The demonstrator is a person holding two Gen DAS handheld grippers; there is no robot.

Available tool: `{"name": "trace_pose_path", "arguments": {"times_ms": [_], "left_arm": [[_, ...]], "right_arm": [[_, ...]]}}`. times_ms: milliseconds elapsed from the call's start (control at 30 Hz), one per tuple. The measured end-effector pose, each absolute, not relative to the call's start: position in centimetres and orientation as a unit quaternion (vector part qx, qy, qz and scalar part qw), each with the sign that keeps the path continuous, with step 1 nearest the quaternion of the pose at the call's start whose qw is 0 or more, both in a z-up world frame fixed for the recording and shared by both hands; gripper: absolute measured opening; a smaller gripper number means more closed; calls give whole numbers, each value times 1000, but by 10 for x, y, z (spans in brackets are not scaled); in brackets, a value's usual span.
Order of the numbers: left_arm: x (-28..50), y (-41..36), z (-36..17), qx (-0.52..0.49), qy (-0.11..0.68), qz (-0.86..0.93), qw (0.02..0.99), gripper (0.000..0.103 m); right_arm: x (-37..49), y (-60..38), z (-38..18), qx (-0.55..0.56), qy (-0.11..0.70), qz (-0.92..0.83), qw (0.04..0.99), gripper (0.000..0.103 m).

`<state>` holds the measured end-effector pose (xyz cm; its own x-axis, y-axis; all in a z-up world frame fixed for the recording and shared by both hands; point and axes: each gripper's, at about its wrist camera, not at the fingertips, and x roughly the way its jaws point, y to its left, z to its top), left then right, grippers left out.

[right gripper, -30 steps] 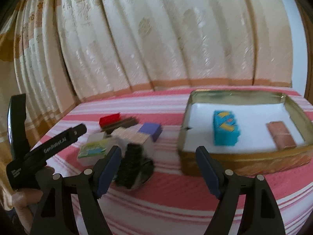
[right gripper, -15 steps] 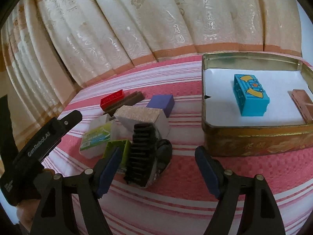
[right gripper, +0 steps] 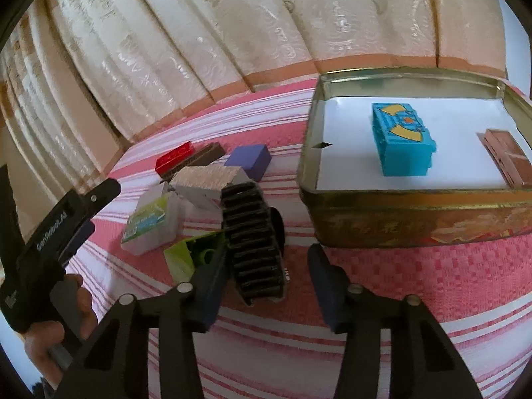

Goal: Organize rigid objects
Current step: 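Move both tools back over the remaining toys beside the tin, then grasp the black tread piece with the right tool while the left tool grasps the soccer-ball brick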

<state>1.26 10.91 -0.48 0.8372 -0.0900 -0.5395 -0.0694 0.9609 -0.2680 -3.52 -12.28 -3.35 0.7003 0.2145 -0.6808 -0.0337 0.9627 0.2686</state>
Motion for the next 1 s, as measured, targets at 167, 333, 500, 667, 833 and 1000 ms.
{"name": "trace_pose_path", "arguments": {"times_ms": [167,333,500,667,833,1000], "left_arm": [[13,105,-4,-130,285,-10,950,102],[11,100,-2,-118,281,-16,952,102],[10,98,-1,-115,277,-20,954,102],[9,95,1,-109,273,-26,956,102],[3,85,5,-91,260,-59,959,102],[-8,60,6,-44,274,-145,950,102]], "right_arm": [[-26,-116,-34,117,386,76,912,47],[-17,-116,-37,128,392,92,907,44],[-27,-110,-32,94,382,110,913,30],[-43,-125,-29,126,356,134,916,30],[-54,-137,-23,130,337,123,924,30],[-69,-150,-20,129,320,108,932,30]]}}
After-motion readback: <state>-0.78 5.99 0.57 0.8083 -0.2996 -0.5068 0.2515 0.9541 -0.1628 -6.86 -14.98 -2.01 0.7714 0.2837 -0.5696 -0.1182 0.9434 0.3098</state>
